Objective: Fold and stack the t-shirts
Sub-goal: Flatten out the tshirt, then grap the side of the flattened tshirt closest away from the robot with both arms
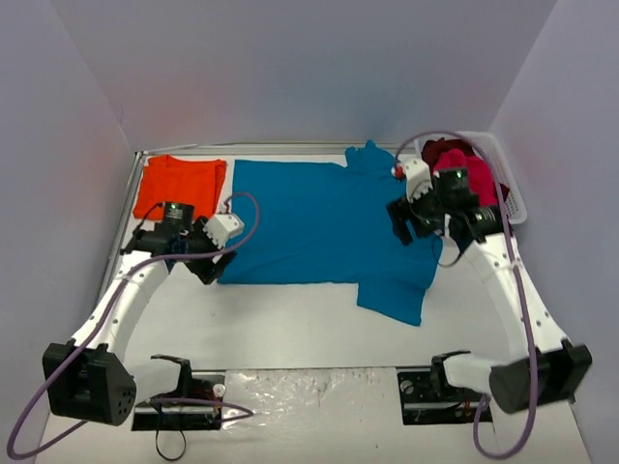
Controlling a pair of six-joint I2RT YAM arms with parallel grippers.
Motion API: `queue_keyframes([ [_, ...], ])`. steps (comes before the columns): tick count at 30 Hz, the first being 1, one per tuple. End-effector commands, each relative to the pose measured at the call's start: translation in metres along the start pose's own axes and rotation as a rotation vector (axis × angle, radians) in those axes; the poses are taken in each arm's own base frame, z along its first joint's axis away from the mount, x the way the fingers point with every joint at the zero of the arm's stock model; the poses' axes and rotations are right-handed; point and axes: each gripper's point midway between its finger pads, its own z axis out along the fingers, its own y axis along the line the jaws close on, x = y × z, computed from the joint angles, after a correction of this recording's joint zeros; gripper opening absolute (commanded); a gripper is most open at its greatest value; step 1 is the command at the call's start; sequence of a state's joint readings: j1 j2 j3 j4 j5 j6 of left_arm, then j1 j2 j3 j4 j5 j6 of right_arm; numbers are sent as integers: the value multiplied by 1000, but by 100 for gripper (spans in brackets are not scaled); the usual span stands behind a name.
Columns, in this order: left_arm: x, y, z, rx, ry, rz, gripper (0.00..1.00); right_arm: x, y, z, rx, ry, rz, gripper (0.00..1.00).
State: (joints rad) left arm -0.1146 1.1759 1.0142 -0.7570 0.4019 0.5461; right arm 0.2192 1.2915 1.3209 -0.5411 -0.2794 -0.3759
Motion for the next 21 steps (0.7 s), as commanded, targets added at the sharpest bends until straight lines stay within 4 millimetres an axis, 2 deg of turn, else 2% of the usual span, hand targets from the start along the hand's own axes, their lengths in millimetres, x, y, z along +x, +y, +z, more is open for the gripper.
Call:
queue_keyframes([
  [1,12,-7,11,-8,78,165,70,49,12,-23,-25,51,39,68],
  [3,12,-19,18,-21,90,260,71,60,7,-32,-18,33,82,69],
  [4,20,-18,25,-53,110,303,75,61,6,-38,-10,13,98,70],
  [6,14,-27,32,-65,80,390,76,60,0,-46,-18,-30,131,71],
  [7,23,-30,37,-66,100,405,76,61,-6,-50,-9,-43,150,71],
  [9,24,-32,46,-78,108,438,76,62,-8,-52,-25,-66,165,72],
  [10,21,-29,51,-96,98,463,76,63,-10,-52,-42,-79,189,72],
  [12,32,-27,62,-112,142,489,76,68,-13,-50,-42,-68,210,72],
  [13,29,-24,67,-127,132,510,76,71,-15,-50,-35,-63,215,72],
  [14,37,-23,74,-132,161,513,76,73,-16,-49,-35,-57,219,72],
  [16,34,-20,82,-140,146,527,73,75,-15,-47,-39,-55,223,72],
  [21,45,-15,102,-146,198,533,66,75,-18,-47,-33,-53,231,73],
])
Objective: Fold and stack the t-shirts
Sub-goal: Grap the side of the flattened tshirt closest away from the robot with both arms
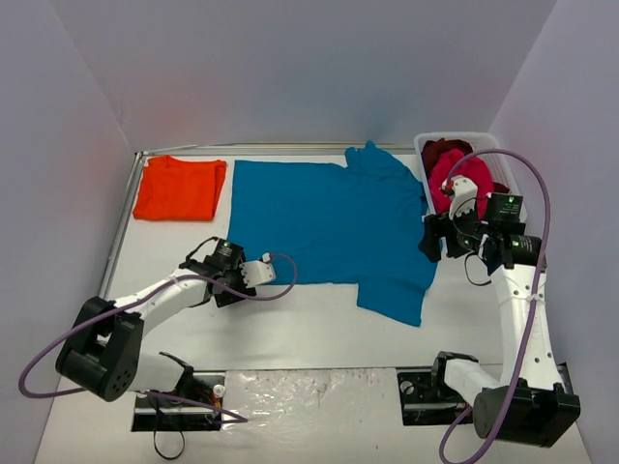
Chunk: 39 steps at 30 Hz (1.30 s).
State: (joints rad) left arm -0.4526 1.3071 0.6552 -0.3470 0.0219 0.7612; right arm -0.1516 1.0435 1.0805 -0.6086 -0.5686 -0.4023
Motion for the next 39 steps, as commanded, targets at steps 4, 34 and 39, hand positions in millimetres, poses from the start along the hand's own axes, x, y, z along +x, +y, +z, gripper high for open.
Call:
queue_keyframes([
  [4,-3,16,14,-62,21,43,45,-4,-2,3,-20,-8,7,73],
  [34,-2,13,4,64,99,90,2,-5,-1,-14,-20,18,-44,78],
  [39,-2,27,-13,27,112,54,2,14,2,-13,-82,168,-110,77],
])
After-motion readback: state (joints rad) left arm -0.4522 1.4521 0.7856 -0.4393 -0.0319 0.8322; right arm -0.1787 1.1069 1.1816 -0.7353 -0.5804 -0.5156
